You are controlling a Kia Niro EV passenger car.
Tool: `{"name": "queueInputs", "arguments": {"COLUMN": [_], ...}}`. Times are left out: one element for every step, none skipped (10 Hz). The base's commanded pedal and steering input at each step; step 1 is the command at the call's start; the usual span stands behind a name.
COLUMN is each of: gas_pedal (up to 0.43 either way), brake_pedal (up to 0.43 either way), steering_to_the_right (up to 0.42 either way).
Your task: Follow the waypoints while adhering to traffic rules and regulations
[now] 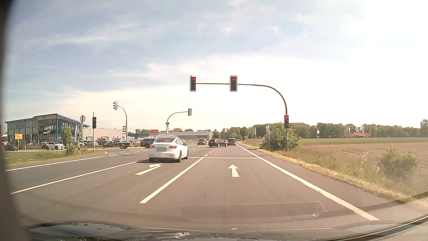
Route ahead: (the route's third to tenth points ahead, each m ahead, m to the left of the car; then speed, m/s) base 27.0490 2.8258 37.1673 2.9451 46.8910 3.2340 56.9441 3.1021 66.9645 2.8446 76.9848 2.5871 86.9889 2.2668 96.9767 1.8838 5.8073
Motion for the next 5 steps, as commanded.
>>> {"name": "queueInputs", "arguments": {"gas_pedal": [0.000, 0.000, 0.000, 0.000, 0.000], "brake_pedal": [0.098, 0.110, 0.122, 0.122, 0.122], "steering_to_the_right": [0.000, 0.000, 0.000, 0.000, 0.000]}}
